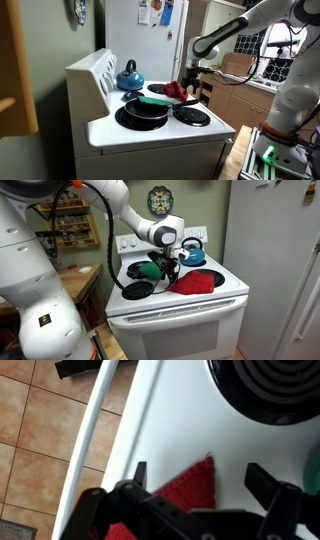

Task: Unfold the red towel on the stove

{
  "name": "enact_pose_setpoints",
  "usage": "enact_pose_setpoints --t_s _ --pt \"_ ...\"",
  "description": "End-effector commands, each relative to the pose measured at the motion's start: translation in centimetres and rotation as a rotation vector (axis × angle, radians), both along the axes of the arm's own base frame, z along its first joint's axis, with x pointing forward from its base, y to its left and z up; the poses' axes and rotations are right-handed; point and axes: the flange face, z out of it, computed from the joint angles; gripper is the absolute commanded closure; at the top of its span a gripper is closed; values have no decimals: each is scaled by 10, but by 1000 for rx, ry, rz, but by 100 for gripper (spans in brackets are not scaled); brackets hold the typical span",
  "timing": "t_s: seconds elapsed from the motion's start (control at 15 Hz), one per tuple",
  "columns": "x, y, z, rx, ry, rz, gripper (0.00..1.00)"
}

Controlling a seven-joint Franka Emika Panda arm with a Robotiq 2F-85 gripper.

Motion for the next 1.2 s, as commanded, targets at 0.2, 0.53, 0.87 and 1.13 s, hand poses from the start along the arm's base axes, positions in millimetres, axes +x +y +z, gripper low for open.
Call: enact_pose_setpoints --t_s 0.2,0.53,0.87,1.13 --pt "1 -9 -24 56 46 -37 15" --pt "6 -7 -35 94 52 -63 27" --pt "17 -4 -41 104 38 -80 51" --pt "22 -1 -40 89 28 -85 85"
